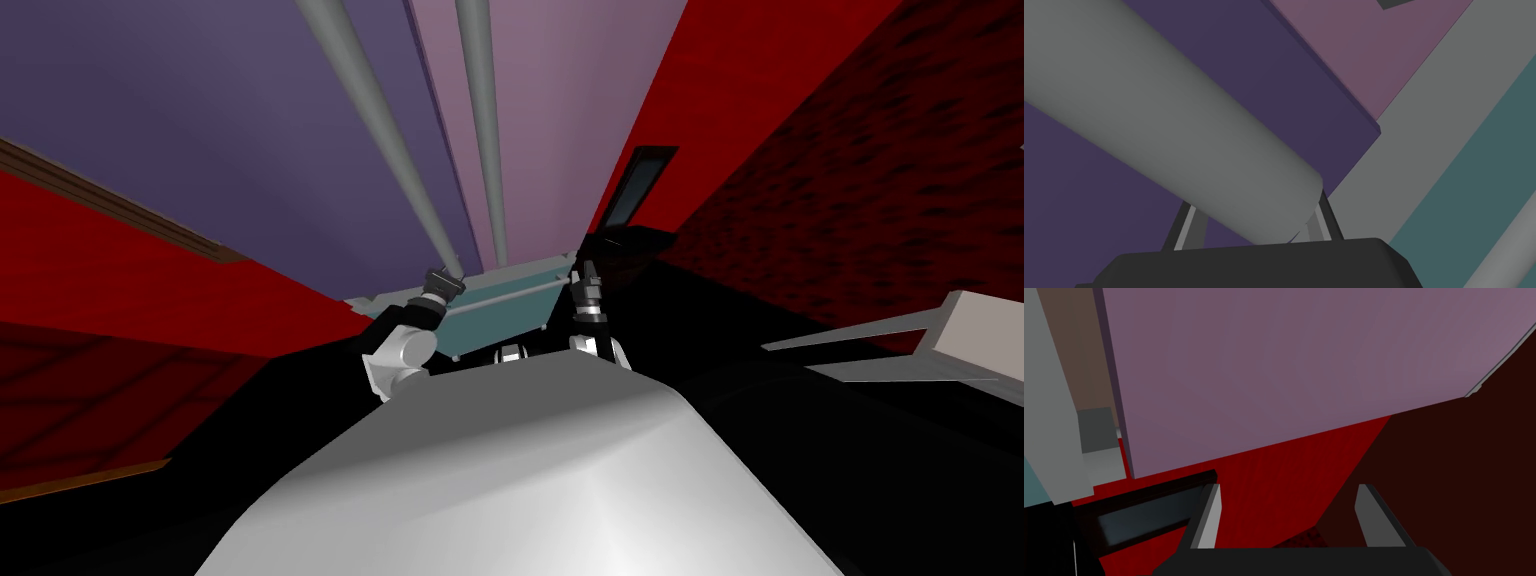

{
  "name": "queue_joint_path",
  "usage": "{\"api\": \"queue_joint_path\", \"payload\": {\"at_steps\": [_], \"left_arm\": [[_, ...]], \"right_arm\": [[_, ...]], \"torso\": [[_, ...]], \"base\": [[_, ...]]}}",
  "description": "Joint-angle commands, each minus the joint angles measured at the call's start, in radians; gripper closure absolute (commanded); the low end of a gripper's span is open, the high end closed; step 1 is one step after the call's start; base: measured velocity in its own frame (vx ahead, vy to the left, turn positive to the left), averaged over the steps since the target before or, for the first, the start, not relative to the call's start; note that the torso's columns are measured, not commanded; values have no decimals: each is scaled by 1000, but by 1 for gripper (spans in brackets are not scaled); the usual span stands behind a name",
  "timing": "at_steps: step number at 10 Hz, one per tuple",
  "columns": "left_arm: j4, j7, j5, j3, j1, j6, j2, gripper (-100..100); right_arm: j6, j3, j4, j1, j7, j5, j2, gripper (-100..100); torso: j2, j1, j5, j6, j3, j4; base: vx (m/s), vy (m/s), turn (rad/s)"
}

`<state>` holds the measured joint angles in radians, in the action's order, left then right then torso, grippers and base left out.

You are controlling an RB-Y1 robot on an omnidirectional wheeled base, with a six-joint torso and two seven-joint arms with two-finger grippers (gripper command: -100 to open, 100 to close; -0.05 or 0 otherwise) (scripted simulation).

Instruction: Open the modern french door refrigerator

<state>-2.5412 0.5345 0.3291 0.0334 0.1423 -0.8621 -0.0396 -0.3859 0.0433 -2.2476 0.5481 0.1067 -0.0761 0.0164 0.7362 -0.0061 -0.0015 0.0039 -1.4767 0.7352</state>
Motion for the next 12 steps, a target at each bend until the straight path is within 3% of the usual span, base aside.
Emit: {"api": "queue_joint_path", "payload": {"at_steps": [1,2,3,4,12], "left_arm": [[-43,-7,16,23,52,-6,4,100],[-60,-10,21,31,73,-5,5,100],[-55,-7,12,24,59,-7,1,100],[-55,-6,38,51,47,-17,20,100],[-41,-1,141,159,-13,-58,92,100]], "right_arm": [[0,0,0,0,0,0,0,0],[0,0,0,0,0,0,0,0],[0,0,0,0,0,0,0,0],[0,0,0,0,0,0,0,0],[0,0,0,0,0,0,0,0]], "torso": [[0,0,0,0,0,0],[0,0,0,0,0,1],[1,0,0,0,0,1],[1,1,0,-1,0,2],[5,-1,-2,-1,1,8]], "base": [[29,3,41],[28,0,38],[9,3,22],[-72,143,-98],[-166,200,-133]]}}
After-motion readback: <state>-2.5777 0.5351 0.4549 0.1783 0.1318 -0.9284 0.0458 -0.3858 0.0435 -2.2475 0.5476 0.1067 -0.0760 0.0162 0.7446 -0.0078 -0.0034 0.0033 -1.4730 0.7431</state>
